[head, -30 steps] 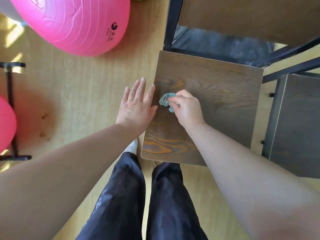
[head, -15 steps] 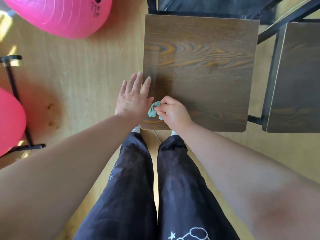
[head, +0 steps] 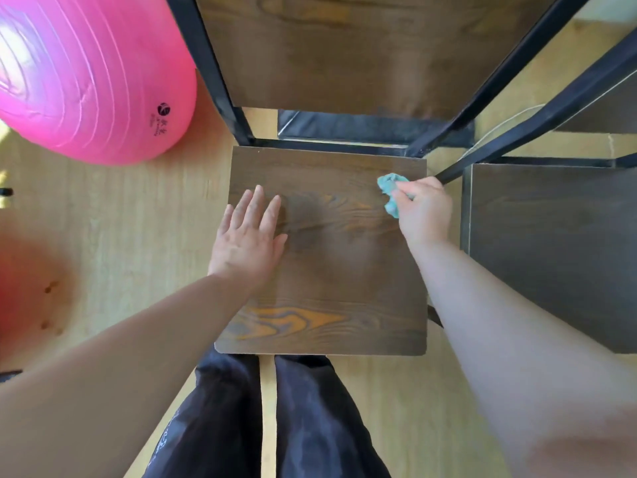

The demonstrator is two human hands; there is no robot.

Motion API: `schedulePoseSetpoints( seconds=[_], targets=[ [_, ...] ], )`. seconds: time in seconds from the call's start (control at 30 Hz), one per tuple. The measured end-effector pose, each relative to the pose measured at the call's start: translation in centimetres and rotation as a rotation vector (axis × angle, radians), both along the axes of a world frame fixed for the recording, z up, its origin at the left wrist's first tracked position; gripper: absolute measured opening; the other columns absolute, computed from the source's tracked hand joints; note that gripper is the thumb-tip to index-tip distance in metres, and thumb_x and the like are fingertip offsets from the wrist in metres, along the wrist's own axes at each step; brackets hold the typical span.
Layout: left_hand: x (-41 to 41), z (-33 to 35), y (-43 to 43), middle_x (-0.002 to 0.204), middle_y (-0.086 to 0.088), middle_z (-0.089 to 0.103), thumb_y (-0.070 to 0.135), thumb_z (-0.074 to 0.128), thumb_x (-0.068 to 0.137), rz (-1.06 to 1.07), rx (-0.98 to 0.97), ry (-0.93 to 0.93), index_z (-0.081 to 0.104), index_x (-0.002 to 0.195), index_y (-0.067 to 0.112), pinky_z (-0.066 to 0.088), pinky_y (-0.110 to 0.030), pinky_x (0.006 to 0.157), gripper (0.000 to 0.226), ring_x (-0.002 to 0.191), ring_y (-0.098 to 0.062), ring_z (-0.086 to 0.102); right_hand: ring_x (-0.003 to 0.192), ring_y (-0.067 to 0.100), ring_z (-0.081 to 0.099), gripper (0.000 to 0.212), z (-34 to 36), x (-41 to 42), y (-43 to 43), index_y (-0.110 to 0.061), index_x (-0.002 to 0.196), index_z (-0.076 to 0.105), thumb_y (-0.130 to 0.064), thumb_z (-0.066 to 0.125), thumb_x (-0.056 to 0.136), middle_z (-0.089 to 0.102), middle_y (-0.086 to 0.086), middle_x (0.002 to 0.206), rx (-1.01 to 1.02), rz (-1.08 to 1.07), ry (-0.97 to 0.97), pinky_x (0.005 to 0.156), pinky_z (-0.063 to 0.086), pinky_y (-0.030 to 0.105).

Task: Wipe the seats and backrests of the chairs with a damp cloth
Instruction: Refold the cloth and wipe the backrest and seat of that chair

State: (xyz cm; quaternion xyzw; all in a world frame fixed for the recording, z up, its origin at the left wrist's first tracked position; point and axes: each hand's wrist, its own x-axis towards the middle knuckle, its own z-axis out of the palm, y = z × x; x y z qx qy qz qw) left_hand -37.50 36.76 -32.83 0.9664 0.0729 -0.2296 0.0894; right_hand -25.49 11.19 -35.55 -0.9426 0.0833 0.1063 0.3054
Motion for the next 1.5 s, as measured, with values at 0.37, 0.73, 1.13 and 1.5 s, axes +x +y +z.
schedulePoseSetpoints(
  seconds=[0.37, 0.73, 1.13, 1.5],
  targets=[
    [4.0, -2.2, -2.4, 0.167, -0.007, -0.004, 0.041, 0.029, 0.106, -0.025, 0.003, -0.027, 0.005, 0.159, 0.022, 0.002, -0.043, 0.125, 0.061, 0.153, -0.022, -0.008, 0.095, 0.023, 0.058, 0.026, -3.1, 4.7, -0.6, -0.009, 0.115, 0.069, -0.022, 0.052, 0.099, 0.053, 0.002, 0.119, -0.192, -0.189, -0.019, 0.083, 0.049, 0.032],
    [0.4, -3.4, -2.8, 0.167, -0.010, 0.004, 0.040, 0.034, 0.105, -0.063, -0.023, -0.035, 0.013, 0.159, 0.019, 0.004, -0.043, 0.125, 0.062, 0.154, -0.023, -0.001, 0.096, 0.024, 0.059, 0.014, -4.3, -3.1, 4.5, -0.011, 0.108, 0.065, -0.017, 0.059, 0.096, 0.062, 0.005, 0.104, -0.075, 0.136, -0.103, 0.075, 0.055, 0.034],
    [-6.2, -3.6, 1.4, 0.167, -0.009, 0.002, 0.039, 0.034, 0.104, -0.095, 0.061, 0.025, 0.010, 0.159, 0.019, 0.005, -0.044, 0.124, 0.063, 0.154, -0.025, 0.000, 0.079, 0.028, 0.055, 0.025, -3.9, -18.5, 9.2, -0.014, 0.109, 0.074, -0.007, 0.062, 0.089, 0.062, 0.004, 0.096, -0.056, 0.414, -0.148, 0.062, 0.054, 0.038],
    [-7.9, -2.4, 3.6, 0.167, -0.010, 0.000, 0.038, 0.031, 0.104, -0.112, 0.076, 0.006, 0.007, 0.159, 0.018, 0.005, -0.046, 0.124, 0.063, 0.154, -0.026, -0.001, 0.075, 0.028, 0.057, 0.030, -3.6, -25.9, 11.2, -0.013, 0.105, 0.075, -0.001, 0.074, 0.077, 0.062, 0.004, 0.093, 0.004, 0.530, -0.011, 0.054, 0.055, 0.037]
  ],
)
